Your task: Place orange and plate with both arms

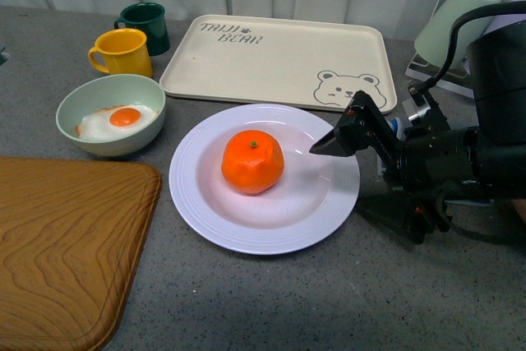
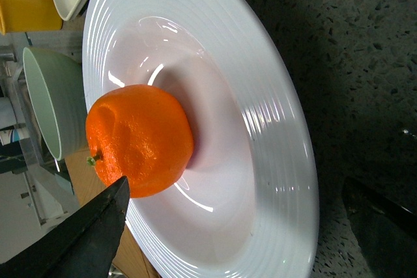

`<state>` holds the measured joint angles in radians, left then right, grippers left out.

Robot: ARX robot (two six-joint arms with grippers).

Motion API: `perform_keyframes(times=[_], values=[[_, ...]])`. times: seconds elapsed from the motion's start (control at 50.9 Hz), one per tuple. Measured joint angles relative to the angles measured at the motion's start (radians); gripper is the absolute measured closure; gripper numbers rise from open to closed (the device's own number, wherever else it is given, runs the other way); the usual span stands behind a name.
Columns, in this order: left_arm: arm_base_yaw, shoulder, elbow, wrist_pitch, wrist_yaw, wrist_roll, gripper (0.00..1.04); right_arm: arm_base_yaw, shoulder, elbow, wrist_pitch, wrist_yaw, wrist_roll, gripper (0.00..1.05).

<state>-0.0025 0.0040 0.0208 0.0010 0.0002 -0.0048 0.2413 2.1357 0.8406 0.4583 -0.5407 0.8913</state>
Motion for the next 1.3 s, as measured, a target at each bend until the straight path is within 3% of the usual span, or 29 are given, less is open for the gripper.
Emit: perform_keyframes(times=[0.098, 0.197, 0.452, 0.55, 0.825, 1.297], values=[[0.000, 0.000, 0.000, 0.000, 0.000, 0.000, 0.07, 0.002, 0.017, 0.025, -0.032, 0.005, 0.013, 0.12], [0.000, 0.000, 0.000, 0.000, 0.000, 0.000, 0.07, 0.002, 0.031, 0.037, -0.048, 0.006, 0.022, 0.27], [0.000, 0.000, 0.000, 0.000, 0.000, 0.000, 0.07, 0.006, 0.053, 0.050, -0.111, 0.027, 0.030, 0.82], [0.000, 0.000, 0.000, 0.000, 0.000, 0.000, 0.07, 0.007, 0.051, 0.053, -0.115, -0.002, 0.027, 0.94], [0.000, 0.000, 0.000, 0.000, 0.000, 0.000, 0.07, 0.006, 0.013, 0.058, -0.073, -0.026, 0.025, 1.02], [0.000, 0.000, 0.000, 0.000, 0.000, 0.000, 0.07, -0.014, 0.000, -0.002, 0.229, -0.036, 0.097, 1.04]])
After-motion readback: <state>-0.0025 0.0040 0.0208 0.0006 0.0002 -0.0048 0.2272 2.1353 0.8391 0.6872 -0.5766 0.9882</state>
